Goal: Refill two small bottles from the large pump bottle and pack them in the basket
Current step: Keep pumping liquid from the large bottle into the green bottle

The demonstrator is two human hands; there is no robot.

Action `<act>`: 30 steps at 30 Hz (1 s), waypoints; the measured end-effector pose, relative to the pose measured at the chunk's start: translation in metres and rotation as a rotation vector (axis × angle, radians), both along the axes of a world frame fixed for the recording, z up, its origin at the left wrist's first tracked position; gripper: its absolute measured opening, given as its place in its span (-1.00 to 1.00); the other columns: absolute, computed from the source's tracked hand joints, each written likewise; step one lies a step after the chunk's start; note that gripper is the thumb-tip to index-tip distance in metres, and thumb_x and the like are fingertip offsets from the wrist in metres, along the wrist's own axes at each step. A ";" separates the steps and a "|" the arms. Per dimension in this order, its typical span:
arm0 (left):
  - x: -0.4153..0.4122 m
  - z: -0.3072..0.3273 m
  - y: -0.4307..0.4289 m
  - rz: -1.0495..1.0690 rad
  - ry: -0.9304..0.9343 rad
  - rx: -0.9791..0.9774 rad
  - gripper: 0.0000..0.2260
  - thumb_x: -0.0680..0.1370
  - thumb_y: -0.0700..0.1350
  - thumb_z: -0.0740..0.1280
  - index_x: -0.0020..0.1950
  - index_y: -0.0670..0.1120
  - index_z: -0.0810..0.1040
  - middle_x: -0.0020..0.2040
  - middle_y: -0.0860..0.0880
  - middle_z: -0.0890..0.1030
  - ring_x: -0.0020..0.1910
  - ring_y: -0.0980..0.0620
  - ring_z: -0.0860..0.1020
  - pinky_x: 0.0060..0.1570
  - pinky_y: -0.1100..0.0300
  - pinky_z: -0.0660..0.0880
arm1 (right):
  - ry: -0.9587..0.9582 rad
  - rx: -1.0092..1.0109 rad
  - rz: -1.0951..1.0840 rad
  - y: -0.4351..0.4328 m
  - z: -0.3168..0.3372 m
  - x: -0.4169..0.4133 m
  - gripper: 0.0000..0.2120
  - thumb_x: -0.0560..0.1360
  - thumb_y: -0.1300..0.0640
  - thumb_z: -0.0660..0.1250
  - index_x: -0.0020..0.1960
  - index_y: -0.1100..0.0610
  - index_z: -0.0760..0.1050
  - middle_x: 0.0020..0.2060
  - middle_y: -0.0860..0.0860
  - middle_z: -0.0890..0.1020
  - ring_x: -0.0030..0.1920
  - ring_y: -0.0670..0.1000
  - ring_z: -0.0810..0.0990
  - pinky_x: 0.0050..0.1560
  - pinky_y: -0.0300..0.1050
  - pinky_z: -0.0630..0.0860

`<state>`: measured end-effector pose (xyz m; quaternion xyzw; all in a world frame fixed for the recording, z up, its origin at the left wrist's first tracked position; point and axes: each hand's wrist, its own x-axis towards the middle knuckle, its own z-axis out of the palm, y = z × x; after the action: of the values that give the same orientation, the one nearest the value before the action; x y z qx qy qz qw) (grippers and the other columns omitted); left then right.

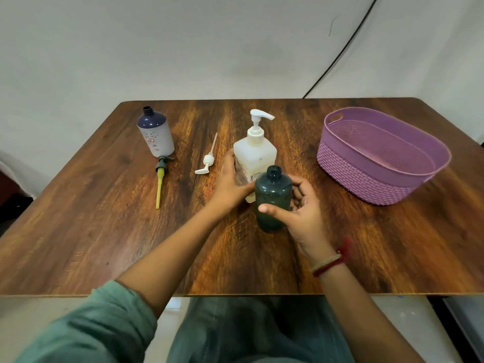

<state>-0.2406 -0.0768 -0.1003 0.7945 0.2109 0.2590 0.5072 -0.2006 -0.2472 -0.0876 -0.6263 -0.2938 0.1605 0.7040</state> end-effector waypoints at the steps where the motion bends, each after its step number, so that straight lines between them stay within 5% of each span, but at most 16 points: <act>1: 0.003 0.000 0.001 -0.010 0.014 -0.001 -0.18 0.37 -0.01 0.52 0.48 -0.01 0.11 0.43 -0.03 0.34 0.41 -0.01 0.32 0.36 -0.11 0.34 | 0.009 0.001 0.001 0.001 -0.001 0.000 -0.36 0.11 0.14 0.57 0.13 -0.01 0.42 0.12 -0.05 0.58 0.13 -0.13 0.57 0.08 -0.21 0.53; 9: 0.015 0.009 0.014 -0.117 0.078 -0.048 -0.20 0.39 -0.15 0.52 0.48 -0.07 0.11 0.42 -0.06 0.33 0.34 0.06 0.32 0.34 0.05 0.34 | 0.041 -0.004 0.006 0.015 -0.013 -0.002 -0.28 0.12 0.20 0.61 0.21 0.07 0.39 0.15 -0.02 0.56 0.16 -0.10 0.56 0.08 -0.25 0.51; 20: -0.011 0.005 0.022 -0.201 0.097 -0.109 -0.35 0.48 -0.26 0.41 0.48 -0.08 0.17 0.38 -0.05 0.38 0.33 0.09 0.36 0.27 0.29 0.36 | -0.010 -0.026 0.009 0.033 -0.028 -0.011 -0.28 0.17 0.21 0.62 0.21 -0.05 0.36 0.20 0.01 0.53 0.23 -0.06 0.51 0.26 -0.02 0.48; 24: -0.050 -0.006 0.024 -0.283 0.104 -0.111 -0.55 0.48 -0.38 0.26 0.35 -0.12 0.36 0.29 -0.02 0.47 0.32 0.10 0.43 0.36 0.02 0.37 | -0.020 -0.027 0.013 0.038 -0.027 -0.014 -0.29 0.19 0.24 0.61 0.23 0.01 0.35 0.20 -0.01 0.51 0.22 -0.09 0.50 0.26 -0.08 0.47; 30: -0.076 -0.016 -0.002 -0.429 0.127 -0.136 -0.24 0.33 -0.13 0.50 0.44 -0.09 0.20 0.34 0.04 0.41 0.33 0.19 0.40 0.31 0.31 0.33 | -0.019 -0.054 0.055 0.038 -0.029 -0.020 -0.37 0.27 0.14 0.56 0.23 -0.03 0.34 0.20 0.00 0.52 0.21 -0.06 0.52 0.19 -0.15 0.50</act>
<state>-0.3171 -0.0791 -0.1160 0.7998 0.0857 0.0803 0.5886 -0.2202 -0.2092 -0.1168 -0.6382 -0.3130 0.1817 0.6794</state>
